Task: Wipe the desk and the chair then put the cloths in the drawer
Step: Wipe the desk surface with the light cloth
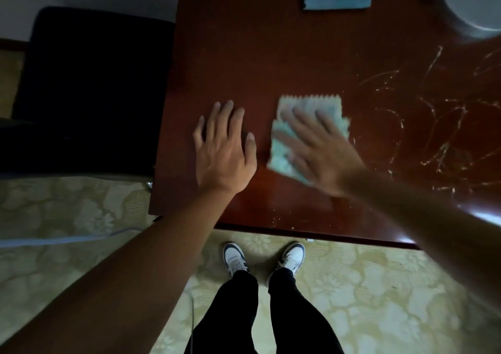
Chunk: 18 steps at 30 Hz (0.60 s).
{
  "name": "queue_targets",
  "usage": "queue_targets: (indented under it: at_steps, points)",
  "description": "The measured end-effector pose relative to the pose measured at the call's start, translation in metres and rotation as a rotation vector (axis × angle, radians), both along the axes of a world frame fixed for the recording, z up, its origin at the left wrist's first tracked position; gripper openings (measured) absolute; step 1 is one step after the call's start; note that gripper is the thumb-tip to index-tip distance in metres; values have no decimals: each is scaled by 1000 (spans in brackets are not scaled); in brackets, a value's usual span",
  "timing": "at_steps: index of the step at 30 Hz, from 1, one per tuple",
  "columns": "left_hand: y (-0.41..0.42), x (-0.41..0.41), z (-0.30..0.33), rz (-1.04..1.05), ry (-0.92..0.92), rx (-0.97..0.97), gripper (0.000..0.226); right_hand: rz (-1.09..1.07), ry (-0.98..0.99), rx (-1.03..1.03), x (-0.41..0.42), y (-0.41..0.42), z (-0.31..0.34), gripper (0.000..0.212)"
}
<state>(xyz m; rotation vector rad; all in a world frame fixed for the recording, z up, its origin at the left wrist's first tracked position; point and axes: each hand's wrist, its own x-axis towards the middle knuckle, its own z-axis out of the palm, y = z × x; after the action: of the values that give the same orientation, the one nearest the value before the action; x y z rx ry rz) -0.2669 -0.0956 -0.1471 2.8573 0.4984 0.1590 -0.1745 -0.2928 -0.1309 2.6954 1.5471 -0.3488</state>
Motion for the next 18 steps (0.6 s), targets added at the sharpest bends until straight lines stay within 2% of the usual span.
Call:
queue_targets:
  at_steps: [3,5,7,12,14,18]
  points:
    - [1,-1,0,8,-16,-4,50,-174,-32,29,77,28,2,58]
    - [1,-1,-1,-1,-25,-2,49,-284,-67,46,101,40,-1,57]
    - [1,0,-2,0,-30,2,49,-305,-90,54,76,45,-4,57]
    - [-1,-1,-1,9,-22,8,49,1,12,11,-73,3,-1,55]
    - [0,-1,-1,10,-33,3,49,28,34,-8,-47,2,1,53]
    - [0,-1,-1,9,-63,-4,47,-301,-70,42,73,31,-1,54]
